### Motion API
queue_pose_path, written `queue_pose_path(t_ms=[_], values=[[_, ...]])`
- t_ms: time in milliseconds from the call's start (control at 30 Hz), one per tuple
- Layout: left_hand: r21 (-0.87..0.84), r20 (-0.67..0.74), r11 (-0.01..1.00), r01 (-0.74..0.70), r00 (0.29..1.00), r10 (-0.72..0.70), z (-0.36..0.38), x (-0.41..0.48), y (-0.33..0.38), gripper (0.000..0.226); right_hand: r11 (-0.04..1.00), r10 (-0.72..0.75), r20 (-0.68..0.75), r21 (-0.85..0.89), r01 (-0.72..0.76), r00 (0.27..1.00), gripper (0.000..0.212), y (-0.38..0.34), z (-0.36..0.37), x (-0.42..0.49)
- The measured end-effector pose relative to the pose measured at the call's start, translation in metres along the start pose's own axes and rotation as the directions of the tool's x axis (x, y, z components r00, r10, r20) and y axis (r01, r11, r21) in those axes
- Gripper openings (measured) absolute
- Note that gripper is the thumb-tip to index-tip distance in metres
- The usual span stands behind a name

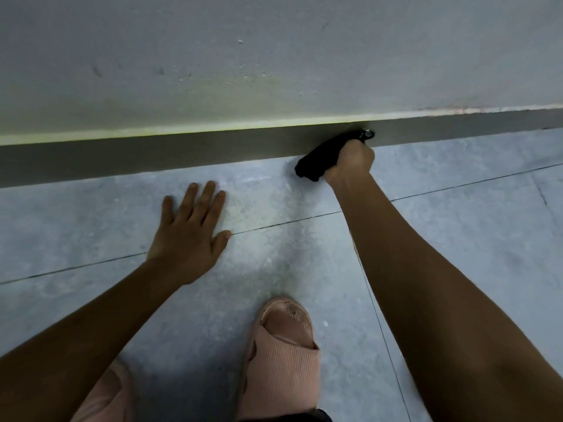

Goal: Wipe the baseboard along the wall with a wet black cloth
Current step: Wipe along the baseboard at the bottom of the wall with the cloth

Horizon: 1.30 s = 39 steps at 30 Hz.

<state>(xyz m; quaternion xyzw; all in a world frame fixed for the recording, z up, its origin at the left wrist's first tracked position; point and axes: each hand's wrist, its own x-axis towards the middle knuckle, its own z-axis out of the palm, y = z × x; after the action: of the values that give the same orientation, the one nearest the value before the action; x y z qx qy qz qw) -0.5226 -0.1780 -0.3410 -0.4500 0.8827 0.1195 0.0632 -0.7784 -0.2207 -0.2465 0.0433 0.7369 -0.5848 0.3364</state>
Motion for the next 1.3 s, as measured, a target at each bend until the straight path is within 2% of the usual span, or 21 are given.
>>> queue_pose_path(t_ms=[100, 133, 200, 300, 333, 400, 467, 500, 533, 567, 600, 633, 733, 800, 833, 867, 933, 1000, 1033, 1200, 1300], values=[[-0.006, -0.009, 1.000, 0.008, 1.000, -0.008, 0.001, 0.000, 0.001, 0.075, 0.962, -0.161, 0.013, -0.223, 0.159, 0.987, 0.026, 0.010, -0.011, -0.007], [-0.010, -0.010, 1.000, 0.012, 1.000, -0.012, 0.001, 0.000, 0.001, 0.075, 0.887, -0.280, 0.068, -0.362, 0.286, 0.957, 0.024, 0.015, -0.016, -0.011], [-0.016, -0.014, 1.000, 0.014, 1.000, -0.015, 0.001, 0.000, 0.001, 0.075, 0.653, -0.485, 0.246, -0.536, 0.534, 0.839, 0.023, 0.026, -0.024, -0.021], [-0.010, -0.003, 1.000, 0.009, 1.000, -0.009, 0.002, 0.000, 0.000, 0.075, 0.359, -0.548, 0.502, -0.581, 0.730, 0.669, 0.041, 0.042, -0.029, -0.028], [-0.012, -0.003, 1.000, 0.008, 1.000, -0.008, 0.002, 0.000, 0.000, 0.075, 0.266, -0.519, 0.602, -0.562, 0.784, 0.607, 0.048, 0.046, -0.029, -0.026], [-0.012, -0.004, 1.000, 0.003, 1.000, -0.003, 0.001, 0.000, 0.000, 0.076, -0.012, -0.366, 0.817, -0.483, 0.875, 0.446, 0.057, 0.055, -0.026, -0.017], [-0.006, 0.000, 1.000, -0.004, 1.000, 0.004, 0.000, 0.000, -0.001, 0.075, -0.295, -0.147, 0.969, -0.235, 0.926, 0.200, 0.061, 0.063, -0.023, -0.006], [-0.005, 0.001, 1.000, -0.007, 1.000, 0.007, 0.000, -0.001, -0.002, 0.075, -0.392, -0.036, 0.996, -0.084, 0.916, 0.076, 0.063, 0.066, -0.023, 0.000], [-0.007, -0.004, 1.000, -0.009, 1.000, 0.009, -0.001, -0.001, -0.002, 0.075, -0.453, 0.071, 0.997, 0.021, 0.891, 0.013, 0.067, 0.066, -0.023, 0.005], [-0.008, -0.007, 1.000, -0.011, 1.000, 0.011, -0.002, -0.001, -0.002, 0.074, -0.480, 0.142, 0.990, 0.058, 0.875, 0.012, 0.071, 0.065, -0.024, 0.007], [-0.006, -0.006, 1.000, -0.013, 1.000, 0.013, -0.002, -0.001, -0.001, 0.073, -0.461, 0.157, 0.986, 0.026, 0.887, 0.053, 0.071, 0.063, -0.025, 0.008], [-0.004, -0.003, 1.000, -0.013, 1.000, 0.013, -0.002, -0.001, -0.001, 0.073, -0.381, 0.121, 0.985, -0.066, 0.922, 0.121, 0.067, 0.061, -0.027, 0.005], [-0.005, -0.011, 1.000, -0.013, 1.000, 0.013, -0.001, -0.001, -0.001, 0.072, -0.010, -0.257, 0.888, -0.397, 0.918, 0.382, 0.048, 0.063, -0.031, -0.018], [0.004, -0.004, 1.000, -0.015, 1.000, 0.015, -0.001, -0.001, -0.001, 0.072, 0.118, -0.499, 0.652, -0.601, 0.791, 0.570, 0.040, 0.070, -0.031, -0.039], [0.007, 0.001, 1.000, -0.014, 1.000, 0.014, 0.000, -0.001, -0.001, 0.072, 0.163, -0.533, 0.531, -0.699, 0.696, 0.659, 0.038, 0.074, -0.029, -0.048], [0.009, 0.002, 1.000, -0.011, 1.000, 0.011, 0.000, -0.001, -0.001, 0.072, 0.213, -0.504, 0.435, -0.775, 0.595, 0.746, 0.041, 0.077, -0.025, -0.054], [0.010, 0.003, 1.000, -0.004, 1.000, 0.004, 0.000, -0.001, 0.000, 0.073, 0.328, -0.299, 0.329, -0.846, 0.421, 0.896, 0.061, 0.082, -0.012, -0.058], [0.012, 0.007, 1.000, 0.005, 1.000, -0.005, 0.000, -0.001, 0.000, 0.074, 0.400, -0.103, 0.286, -0.865, 0.303, 0.953, 0.079, 0.087, 0.004, -0.053], [0.012, 0.006, 1.000, 0.009, 1.000, -0.010, 0.000, -0.002, 0.000, 0.074, 0.407, -0.063, 0.264, -0.874, 0.267, 0.962, 0.084, 0.089, 0.012, -0.049], [-0.003, -0.005, 1.000, 0.006, 1.000, -0.006, 0.000, -0.003, -0.003, 0.075, 0.389, -0.143, 0.112, -0.907, 0.160, 0.983, 0.085, 0.073, 0.024, -0.013], [-0.050, -0.028, 0.992, 0.119, 0.992, -0.120, 0.000, -0.011, -0.019, 0.073, 0.366, -0.141, 0.057, -0.925, 0.106, 0.988, 0.082, 0.054, 0.019, 0.008]])
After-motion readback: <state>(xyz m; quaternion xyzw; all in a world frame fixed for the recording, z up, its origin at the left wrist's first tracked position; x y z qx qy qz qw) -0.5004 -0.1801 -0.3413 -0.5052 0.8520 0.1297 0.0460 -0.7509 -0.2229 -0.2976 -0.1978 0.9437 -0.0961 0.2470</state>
